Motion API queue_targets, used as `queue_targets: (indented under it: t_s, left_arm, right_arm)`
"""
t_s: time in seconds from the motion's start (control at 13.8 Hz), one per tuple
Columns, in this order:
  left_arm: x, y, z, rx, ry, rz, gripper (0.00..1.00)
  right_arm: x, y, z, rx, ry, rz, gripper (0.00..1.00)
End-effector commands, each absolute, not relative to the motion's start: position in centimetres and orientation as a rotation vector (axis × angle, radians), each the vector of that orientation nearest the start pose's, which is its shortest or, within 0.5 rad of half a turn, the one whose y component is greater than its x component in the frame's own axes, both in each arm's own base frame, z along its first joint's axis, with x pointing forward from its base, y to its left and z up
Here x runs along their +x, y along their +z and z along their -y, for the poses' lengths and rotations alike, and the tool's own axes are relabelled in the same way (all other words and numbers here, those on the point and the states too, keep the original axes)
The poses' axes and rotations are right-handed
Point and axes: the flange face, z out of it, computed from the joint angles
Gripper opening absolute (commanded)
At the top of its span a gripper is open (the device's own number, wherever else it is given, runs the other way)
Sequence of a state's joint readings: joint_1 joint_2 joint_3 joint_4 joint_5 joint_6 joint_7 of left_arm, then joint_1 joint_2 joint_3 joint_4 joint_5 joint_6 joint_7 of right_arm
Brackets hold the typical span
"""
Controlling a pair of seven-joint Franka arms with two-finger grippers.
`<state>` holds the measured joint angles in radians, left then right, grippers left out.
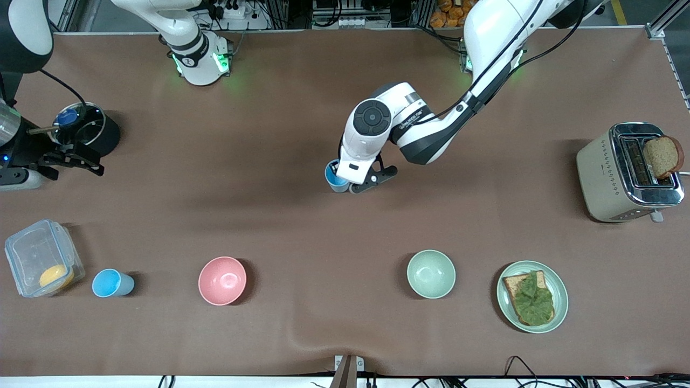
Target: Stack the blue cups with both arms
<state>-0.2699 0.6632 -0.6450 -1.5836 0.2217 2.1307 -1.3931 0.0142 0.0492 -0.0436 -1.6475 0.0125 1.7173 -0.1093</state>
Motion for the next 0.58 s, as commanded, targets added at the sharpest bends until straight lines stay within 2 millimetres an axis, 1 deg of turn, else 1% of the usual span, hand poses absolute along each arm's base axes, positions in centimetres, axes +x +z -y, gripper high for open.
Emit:
queue_targets:
  t_s: [0.0, 0.07, 0.14, 0.22, 0.29, 0.43, 0.51]
  left_arm:
    - [51.1, 34.6, 47.8, -3.154, 0.143, 0.821, 1.00]
    - [53.5, 36.0, 44.9, -3.134, 0.098, 0.884, 1.00]
    - [55.7, 38.1, 41.5, -3.120, 0.050, 0.934, 1.00]
    - [57.4, 40.0, 38.3, -3.115, 0.013, 0.916, 1.00]
    - [58.6, 42.4, 35.6, -3.114, -0.027, 0.863, 1.00]
    - [60.8, 45.9, 30.0, -3.100, -0.025, 0.698, 1.00]
    - [61.6, 47.0, 27.6, -3.093, 0.000, 0.623, 1.00]
  right_arm:
    - [56.3, 57.7, 1.8, -3.117, -0.060, 0.123, 1.00]
    - [56.4, 57.5, 1.9, -3.118, -0.074, 0.123, 1.00]
    - [56.4, 57.5, 1.8, -3.114, -0.073, 0.132, 1.00]
    - [56.3, 57.3, 1.9, -3.103, -0.053, 0.124, 1.00]
    - [56.3, 57.3, 1.9, -3.090, -0.052, 0.120, 1.00]
    - [56.4, 57.4, 1.7, -3.088, -0.061, 0.127, 1.00]
    - [56.4, 57.3, 1.8, -3.088, -0.054, 0.125, 1.00]
